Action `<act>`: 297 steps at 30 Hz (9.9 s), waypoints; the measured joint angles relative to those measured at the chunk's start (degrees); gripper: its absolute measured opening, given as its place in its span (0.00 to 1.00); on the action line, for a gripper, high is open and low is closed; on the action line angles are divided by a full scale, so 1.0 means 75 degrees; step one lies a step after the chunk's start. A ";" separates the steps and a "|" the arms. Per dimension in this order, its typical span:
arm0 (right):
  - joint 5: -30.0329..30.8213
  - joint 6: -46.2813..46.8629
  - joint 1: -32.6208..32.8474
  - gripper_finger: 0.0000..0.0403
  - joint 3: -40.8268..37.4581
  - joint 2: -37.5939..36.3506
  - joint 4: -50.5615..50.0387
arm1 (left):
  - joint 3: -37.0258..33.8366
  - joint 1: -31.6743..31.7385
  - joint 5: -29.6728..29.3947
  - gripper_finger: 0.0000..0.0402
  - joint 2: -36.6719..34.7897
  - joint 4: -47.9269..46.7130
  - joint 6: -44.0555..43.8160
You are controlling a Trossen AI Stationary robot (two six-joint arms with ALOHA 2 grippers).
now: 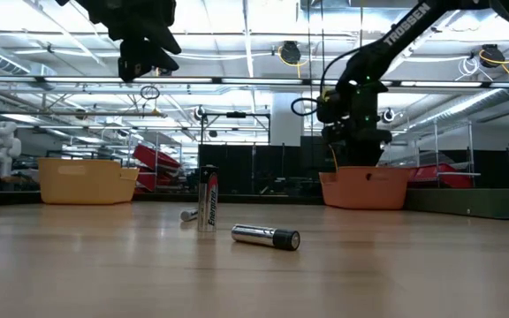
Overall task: Sort batteries
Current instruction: Put the silver battery into the yellow bin
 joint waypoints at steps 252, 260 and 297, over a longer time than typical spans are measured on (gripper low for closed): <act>0.1467 0.4696 0.7410 0.56 -0.0163 -0.1464 0.0889 | 0.1291 -0.2890 -0.2508 0.66 0.5316 0.0016 -0.6917; 0.1833 0.4955 0.7613 0.47 -0.0163 -0.2348 0.0812 | 0.1291 -0.2785 -0.2602 0.66 0.5771 0.0014 -0.7274; 0.1816 0.5257 0.7609 0.33 -0.0163 -0.2754 0.0969 | 0.2240 -0.2562 -0.2203 0.30 0.5680 -0.2765 -0.4388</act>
